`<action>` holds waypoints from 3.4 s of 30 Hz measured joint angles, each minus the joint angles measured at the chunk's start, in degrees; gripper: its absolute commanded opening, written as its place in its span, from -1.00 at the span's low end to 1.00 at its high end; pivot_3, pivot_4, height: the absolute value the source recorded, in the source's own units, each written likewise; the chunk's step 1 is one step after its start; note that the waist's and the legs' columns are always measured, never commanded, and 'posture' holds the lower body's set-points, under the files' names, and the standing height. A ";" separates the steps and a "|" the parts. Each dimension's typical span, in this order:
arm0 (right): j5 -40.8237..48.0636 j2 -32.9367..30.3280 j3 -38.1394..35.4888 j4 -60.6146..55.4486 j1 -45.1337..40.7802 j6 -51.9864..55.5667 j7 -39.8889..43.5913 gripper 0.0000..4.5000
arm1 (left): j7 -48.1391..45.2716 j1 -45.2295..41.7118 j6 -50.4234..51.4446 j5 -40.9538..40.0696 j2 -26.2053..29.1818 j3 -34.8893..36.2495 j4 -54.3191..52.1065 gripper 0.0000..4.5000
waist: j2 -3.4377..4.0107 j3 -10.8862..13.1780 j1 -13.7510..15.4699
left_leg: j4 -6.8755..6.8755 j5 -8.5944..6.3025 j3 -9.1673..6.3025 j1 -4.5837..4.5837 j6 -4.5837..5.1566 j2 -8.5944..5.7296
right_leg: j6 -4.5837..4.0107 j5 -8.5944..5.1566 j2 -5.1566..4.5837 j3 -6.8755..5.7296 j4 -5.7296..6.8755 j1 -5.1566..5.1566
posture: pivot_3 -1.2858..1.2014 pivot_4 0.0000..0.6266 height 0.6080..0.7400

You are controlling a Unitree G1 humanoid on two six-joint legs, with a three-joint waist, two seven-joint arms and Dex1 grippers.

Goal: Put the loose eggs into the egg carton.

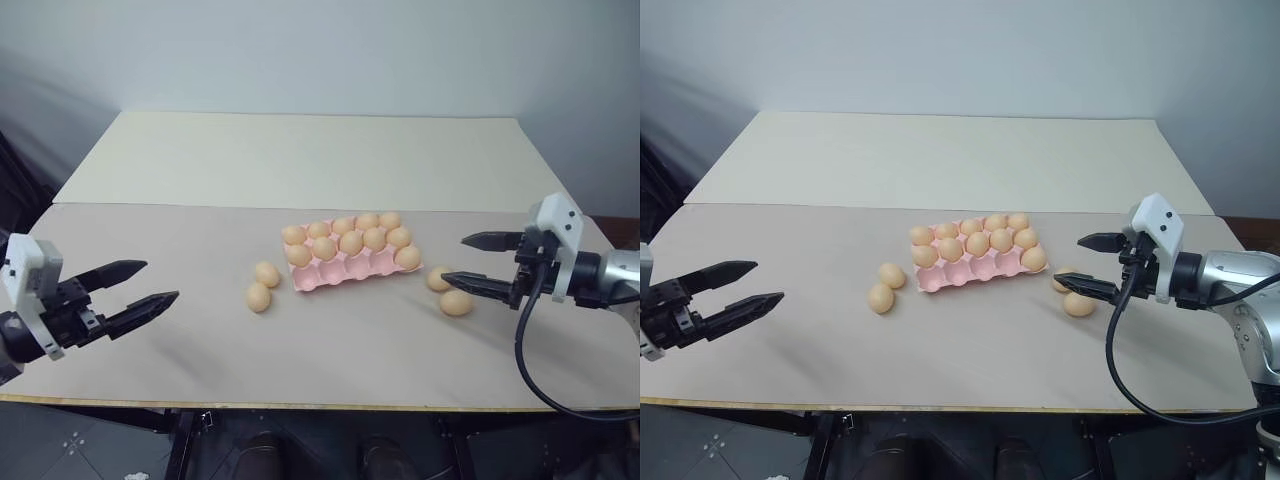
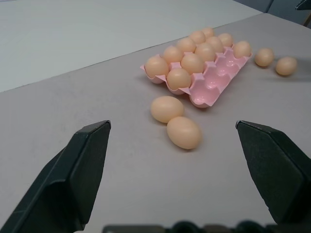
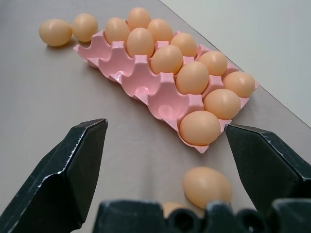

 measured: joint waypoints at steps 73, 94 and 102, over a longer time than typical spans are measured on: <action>-33.06 18.84 29.35 16.23 -22.62 -6.09 -8.36 0.46 | -1.16 -18.87 2.39 -6.53 2.31 -6.75 7.00 1.00 | -0.05 -0.03 -0.35 | 0.05 0.03 0.66 0.03 -0.07 0.34 | 0.03 0.00 0.43 0.85 0.26 -0.46 | 0.03 -0.52 1.00; -14.51 1.78 -3.64 -1.07 1.53 -0.51 3.70 0.98 | -8.27 -11.55 -0.79 -1.48 3.32 -4.53 11.31 1.00 | -0.05 -0.02 0.12 | 0.00 0.00 0.72 0.33 -0.02 0.34 | 0.01 -0.01 0.44 0.93 0.19 -0.23 | 0.03 -0.52 1.00; -16.22 2.11 -0.39 2.40 2.11 -4.54 1.26 0.98 | -8.63 -12.44 -1.77 -0.68 3.25 -5.49 11.58 1.00 | -0.05 -0.02 -0.26 | -0.03 0.00 0.76 0.28 -0.01 0.34 | 0.01 -0.01 0.44 1.01 0.18 -0.31 | 0.03 -0.52 1.00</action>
